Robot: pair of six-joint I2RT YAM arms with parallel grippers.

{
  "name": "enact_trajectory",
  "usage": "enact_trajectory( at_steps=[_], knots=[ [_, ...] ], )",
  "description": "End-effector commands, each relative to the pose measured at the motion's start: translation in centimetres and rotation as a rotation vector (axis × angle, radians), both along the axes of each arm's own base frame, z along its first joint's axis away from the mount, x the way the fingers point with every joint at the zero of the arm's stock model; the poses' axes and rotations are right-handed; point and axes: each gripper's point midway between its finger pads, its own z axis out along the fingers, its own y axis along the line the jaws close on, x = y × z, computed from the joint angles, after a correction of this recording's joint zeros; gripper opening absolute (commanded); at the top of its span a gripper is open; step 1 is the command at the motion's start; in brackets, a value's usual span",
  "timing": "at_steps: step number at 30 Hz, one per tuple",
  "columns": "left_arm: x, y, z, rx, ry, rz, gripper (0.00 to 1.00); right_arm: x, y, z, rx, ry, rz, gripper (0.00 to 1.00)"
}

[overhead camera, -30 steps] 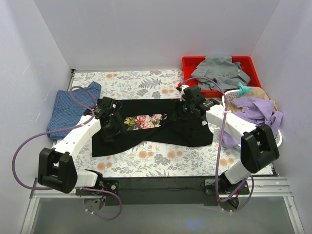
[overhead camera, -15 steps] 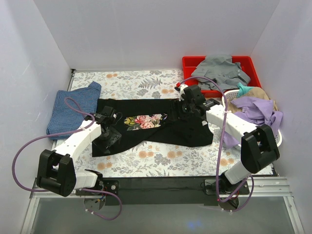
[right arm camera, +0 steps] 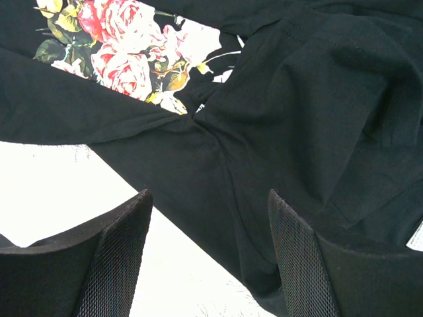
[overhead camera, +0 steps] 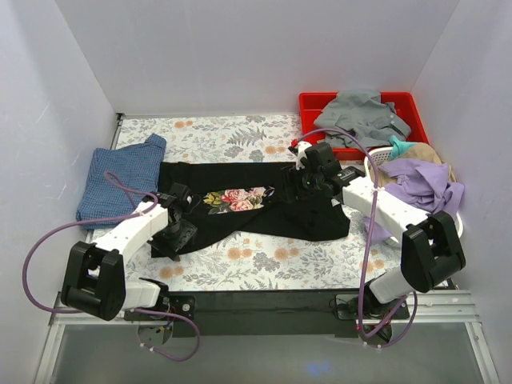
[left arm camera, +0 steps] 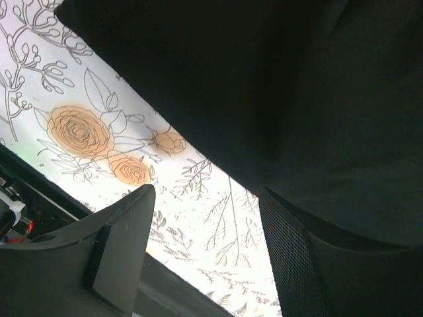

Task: Fold and stack the t-shirts
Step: Fold the tshirt

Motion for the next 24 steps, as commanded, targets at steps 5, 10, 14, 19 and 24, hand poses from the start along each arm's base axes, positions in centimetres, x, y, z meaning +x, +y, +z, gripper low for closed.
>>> enact_trajectory(
  at_steps=[5, 10, 14, 19, 24],
  knots=[
    [2.0, 0.9, -1.1, 0.067, -0.084, 0.178, 0.61, 0.1, -0.2, 1.1, 0.019, -0.047, 0.017, 0.76],
    [2.3, 0.9, -2.3, 0.071, -0.080, 0.187, 0.58, 0.3, -0.5, 0.7, 0.001, -0.040, 0.012, 0.77],
    [1.7, 0.7, -2.9, 0.067, -0.048, 0.185, 0.55, 0.4, -0.7, 0.5, -0.008, -0.034, 0.007, 0.77],
    [1.0, 0.6, -4.1, 0.048, -0.040, 0.176, 0.34, 0.6, -0.7, 0.0, -0.016, -0.023, 0.005, 0.76],
    [0.7, 0.9, -4.0, 0.059, -0.039, 0.158, 0.00, 0.5, -0.8, -0.3, -0.026, -0.015, 0.001, 0.76]
  ],
)
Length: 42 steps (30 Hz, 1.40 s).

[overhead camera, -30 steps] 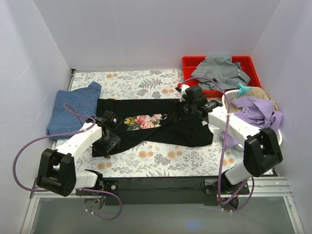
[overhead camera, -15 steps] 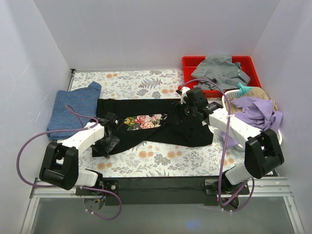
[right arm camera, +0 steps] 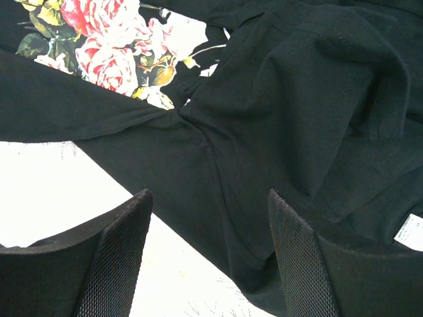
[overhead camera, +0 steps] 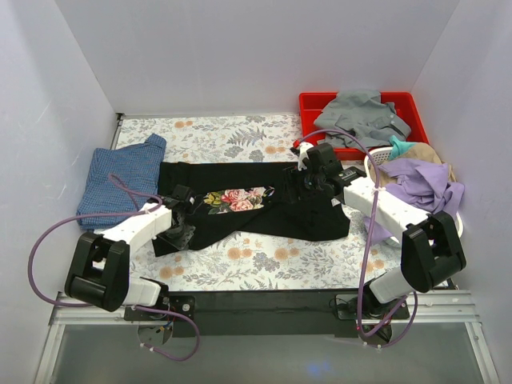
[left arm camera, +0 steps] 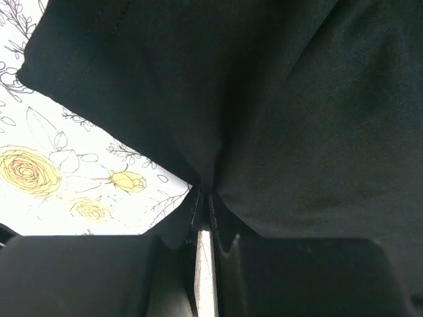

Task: Fold and stack the t-shirts
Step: Fold the tshirt

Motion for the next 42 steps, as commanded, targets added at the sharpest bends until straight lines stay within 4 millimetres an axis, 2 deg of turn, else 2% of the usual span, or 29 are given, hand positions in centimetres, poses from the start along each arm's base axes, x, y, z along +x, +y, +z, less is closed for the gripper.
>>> enact_trajectory(
  at_steps=[1, 4, 8, 13, 19, 25, 29, 31, 36, 42],
  knots=[
    [-1.7, 1.0, -1.4, 0.037, 0.030, 0.134, 0.00, 0.5, 0.1, 0.3, -0.002, -0.015, 0.006, 0.76],
    [-1.4, 0.7, -0.7, 0.019, 0.005, 0.103, 0.00, 0.5, 0.2, 0.3, 0.005, -0.010, 0.015, 0.76],
    [-1.0, 0.6, 1.2, 0.006, -0.032, 0.069, 0.00, -0.2, 1.5, 0.5, 0.056, 0.016, 0.089, 0.75],
    [1.0, 0.5, 5.2, 0.010, -0.114, 0.025, 0.00, -0.7, 1.9, 0.4, 0.076, 0.033, 0.116, 0.74],
    [3.3, 0.7, 7.4, 0.054, -0.156, -0.032, 0.00, -0.9, 1.8, -0.4, 0.063, 0.049, 0.115, 0.74],
    [5.5, 1.2, 6.8, 0.140, -0.112, -0.089, 0.00, -0.8, 1.7, -0.1, 0.064, 0.041, 0.114, 0.74],
    [8.3, 2.1, 7.7, 0.214, -0.128, -0.118, 0.00, -0.7, 1.6, 0.0, 0.061, 0.038, 0.107, 0.74],
    [9.1, 3.3, 7.6, 0.263, -0.104, -0.116, 0.00, -0.8, 1.6, -0.1, 0.060, 0.043, 0.107, 0.74],
    [12.0, 4.4, 8.5, 0.297, -0.136, -0.132, 0.00, -0.7, 1.6, 0.0, 0.059, 0.043, 0.106, 0.74],
    [13.1, 5.6, 7.8, 0.346, -0.099, -0.154, 0.00, -0.8, 2.0, -0.6, 0.061, 0.067, 0.128, 0.74]
  ],
)
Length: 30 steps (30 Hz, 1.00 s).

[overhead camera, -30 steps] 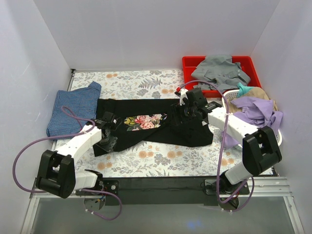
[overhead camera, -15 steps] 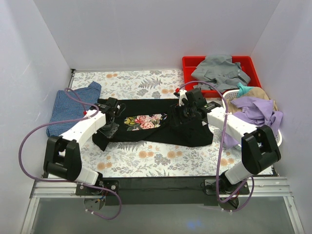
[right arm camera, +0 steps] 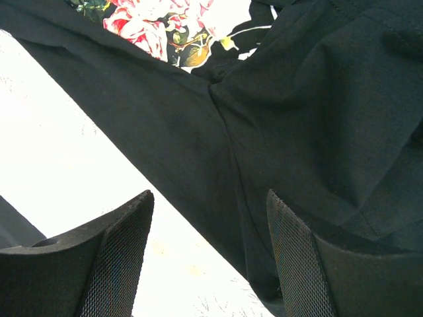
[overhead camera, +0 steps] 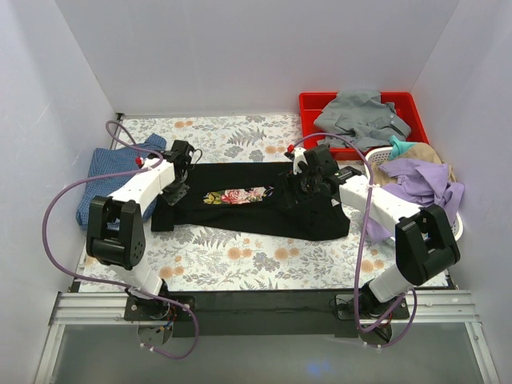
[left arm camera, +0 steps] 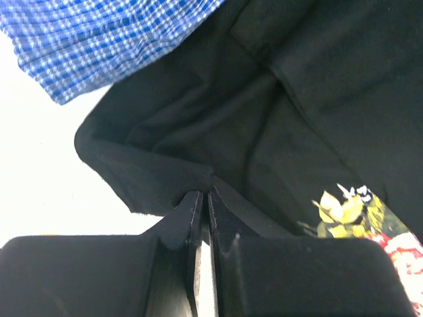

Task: Fold and stack the t-shirts
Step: Fold the tshirt

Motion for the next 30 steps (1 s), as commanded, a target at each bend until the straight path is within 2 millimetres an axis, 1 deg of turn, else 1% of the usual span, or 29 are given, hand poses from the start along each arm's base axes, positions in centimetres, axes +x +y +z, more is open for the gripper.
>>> enact_trajectory(
  at_steps=[1, 3, 4, 6, 7, 8, 9, 10, 11, 12, 13, 14, 15, 16, 17, 18, 20, 21, 22, 23, 24, 25, 26, 28, 29, 30],
  knots=[
    [1.4, 1.7, 1.0, 0.088, -0.022, -0.026, 0.00, 0.4, 0.7, 0.5, 0.020, 0.001, 0.034, 0.74],
    [2.2, 2.3, 1.0, 0.117, -0.025, -0.022, 0.00, 0.2, 0.8, 0.3, 0.023, 0.010, 0.039, 0.74],
    [2.8, 2.3, 1.2, 0.122, -0.025, -0.053, 0.02, 0.1, 0.8, 0.3, 0.025, 0.012, 0.043, 0.75],
    [4.0, 2.1, 0.5, 0.126, -0.024, -0.076, 0.15, 0.1, 0.7, 0.2, 0.022, 0.013, 0.044, 0.75],
    [4.7, 2.1, 0.8, 0.129, -0.031, -0.085, 0.32, 0.0, 0.7, 0.1, 0.020, 0.016, 0.045, 0.75],
    [5.0, 2.1, 0.1, 0.137, -0.010, -0.096, 0.39, 0.1, 0.7, 0.1, 0.018, 0.015, 0.042, 0.75],
    [5.5, 2.3, 0.3, 0.148, -0.015, -0.095, 0.42, 0.1, 0.6, 0.1, 0.015, 0.014, 0.041, 0.75],
    [6.0, 2.3, 0.3, 0.147, -0.021, -0.102, 0.42, 0.0, 0.5, -0.1, 0.011, 0.017, 0.039, 0.75],
    [6.7, 2.2, 0.5, 0.143, -0.020, -0.145, 0.43, 0.0, 0.5, 0.1, 0.013, 0.012, 0.037, 0.75],
    [7.6, 1.7, 0.2, 0.122, -0.033, -0.164, 0.43, -0.1, 0.4, 0.0, 0.011, 0.014, 0.036, 0.75],
    [8.0, 1.6, 0.1, 0.125, -0.030, -0.177, 0.44, -0.2, 0.3, -0.1, 0.009, 0.018, 0.031, 0.75],
    [8.9, 1.5, 0.7, 0.129, -0.044, -0.189, 0.44, -0.3, 0.3, -0.1, 0.010, 0.019, 0.032, 0.75],
    [8.9, 1.9, 0.3, 0.148, -0.014, -0.192, 0.44, -0.4, 0.2, 0.0, 0.009, 0.019, 0.027, 0.75],
    [9.2, 1.9, 0.7, 0.154, -0.015, -0.199, 0.44, -0.5, -0.1, -0.2, -0.001, 0.019, 0.019, 0.75],
    [9.6, 1.7, 1.0, 0.150, -0.022, -0.213, 0.44, -0.5, -0.3, 0.2, -0.003, 0.009, 0.006, 0.75],
    [10.4, 1.4, 1.7, 0.146, -0.039, -0.255, 0.43, -0.3, -0.6, 0.2, -0.013, 0.001, -0.016, 0.75],
    [11.3, -0.3, 2.2, 0.066, -0.076, -0.332, 0.43, 1.0, -2.0, 0.1, -0.068, -0.042, -0.112, 0.75],
    [12.4, -1.4, 2.5, 0.030, -0.118, -0.393, 0.43, 1.7, -2.6, 0.1, -0.096, -0.060, -0.153, 0.76],
    [13.0, -2.3, 2.9, -0.005, -0.135, -0.430, 0.43, 2.6, -3.4, 0.0, -0.140, -0.087, -0.204, 0.77],
    [13.7, -4.0, 2.9, -0.085, -0.161, -0.481, 0.43, 3.8, -3.7, 0.3, -0.156, -0.097, -0.245, 0.77],
    [14.2, -5.0, 3.1, -0.121, -0.178, -0.521, 0.42, 4.3, -3.9, 0.3, -0.173, -0.103, -0.267, 0.77],
    [14.5, -5.7, 2.9, -0.149, -0.178, -0.558, 0.42, 4.9, -4.3, 0.2, -0.195, -0.114, -0.291, 0.77],
    [14.8, -6.7, 2.1, -0.195, -0.175, -0.587, 0.42, 5.7, -4.1, 0.0, -0.207, -0.109, -0.303, 0.77],
    [15.1, -7.5, 0.9, -0.228, -0.154, -0.612, 0.41, 6.4, -4.9, -0.9, -0.260, -0.099, -0.357, 0.78],
    [15.0, -8.0, -0.7, -0.261, -0.121, -0.627, 0.40, 6.7, -5.3, -2.5, -0.296, -0.071, -0.370, 0.78],
    [14.9, -8.1, -1.4, -0.264, -0.102, -0.625, 0.38, 7.3, -5.4, -2.7, -0.304, -0.067, -0.388, 0.78]
  ],
)
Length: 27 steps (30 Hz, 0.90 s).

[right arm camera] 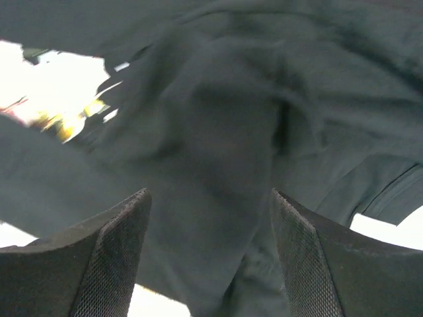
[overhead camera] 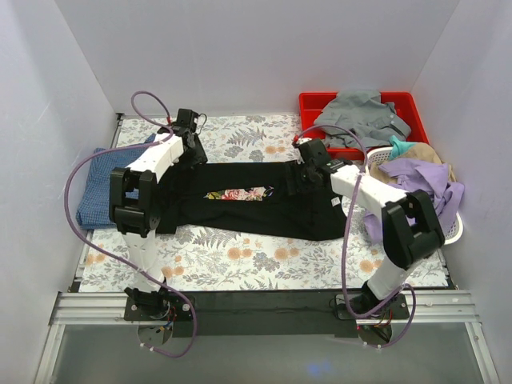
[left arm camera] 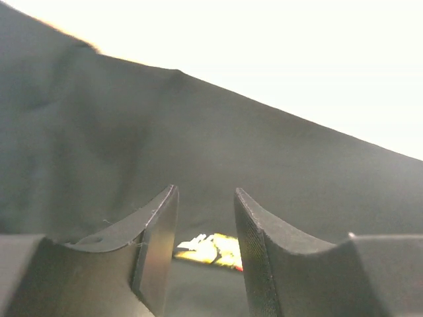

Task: Fold and stack the t-shirts
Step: Fold the tshirt

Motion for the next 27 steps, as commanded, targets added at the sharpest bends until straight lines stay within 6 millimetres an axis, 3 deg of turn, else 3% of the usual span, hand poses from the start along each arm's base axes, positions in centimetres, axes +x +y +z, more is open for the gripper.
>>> enact_trajectory(
  at_steps=[1, 2, 5, 9, 10, 11, 12, 13, 14, 16, 18, 19, 20, 21, 22, 23, 26, 27],
  knots=[
    [0.1, -2.3, -2.8, -0.087, 0.062, -0.106, 0.38, 2.2, -2.0, -1.7, -0.105, 0.006, -0.128, 0.78],
    [-0.3, -2.7, -4.4, -0.099, 0.097, -0.116, 0.37, 2.4, -2.2, -3.3, -0.123, 0.043, -0.140, 0.78],
    [-1.9, -2.7, -7.2, -0.104, 0.187, -0.109, 0.36, 2.3, -2.0, -5.6, -0.138, 0.121, -0.148, 0.77],
    [-5.4, -2.5, -9.2, -0.107, 0.281, -0.067, 0.34, 2.2, -0.7, -7.1, -0.116, 0.184, -0.117, 0.77],
    [-6.2, -2.6, -9.6, -0.107, 0.293, -0.065, 0.34, 1.9, -0.8, -8.4, -0.138, 0.221, -0.105, 0.76],
    [-8.2, -2.6, -10.4, -0.109, 0.337, -0.042, 0.34, 1.7, -0.6, -8.7, -0.151, 0.234, -0.089, 0.76],
    [-9.1, -3.6, -9.9, -0.153, 0.342, -0.054, 0.33, 1.7, -0.1, -8.9, -0.149, 0.239, -0.064, 0.76],
    [-9.9, -4.0, -10.0, -0.159, 0.351, -0.057, 0.32, 2.0, 0.7, -9.4, -0.162, 0.241, -0.017, 0.76],
    [-12.5, -4.6, -10.9, -0.146, 0.400, -0.068, 0.32, 2.4, 1.5, -9.5, -0.163, 0.245, 0.013, 0.76],
    [-14.6, -5.7, -10.5, -0.140, 0.410, -0.072, 0.32, 3.0, 4.1, -10.2, -0.161, 0.301, 0.109, 0.76],
    [-18.2, -7.1, -11.2, -0.127, 0.467, -0.105, 0.32, 3.4, 5.4, -10.8, -0.195, 0.320, 0.192, 0.76],
    [-19.2, -8.0, -10.7, -0.156, 0.472, -0.100, 0.32, 2.8, 6.0, -12.6, -0.239, 0.368, 0.226, 0.76],
    [-20.5, -8.8, -10.6, -0.155, 0.486, -0.119, 0.32, 4.8, 7.7, -11.3, -0.224, 0.309, 0.250, 0.76],
    [-22.1, -8.6, -10.9, -0.153, 0.518, -0.105, 0.32, 5.8, 8.1, -11.1, -0.246, 0.282, 0.243, 0.76],
    [-22.8, -8.9, -10.8, -0.160, 0.526, -0.088, 0.32, 6.0, 8.6, -12.1, -0.257, 0.287, 0.251, 0.76],
    [-23.5, -9.3, -10.0, -0.180, 0.519, -0.096, 0.32, 7.7, 9.9, -10.7, -0.224, 0.236, 0.253, 0.77],
    [-25.9, -9.5, -9.0, -0.234, 0.545, -0.080, 0.32, 9.4, 11.2, -10.8, -0.205, 0.204, 0.262, 0.80],
    [-26.6, -9.7, -8.7, -0.253, 0.552, -0.081, 0.32, 10.5, 12.3, -9.5, -0.174, 0.165, 0.278, 0.81]
  ],
)
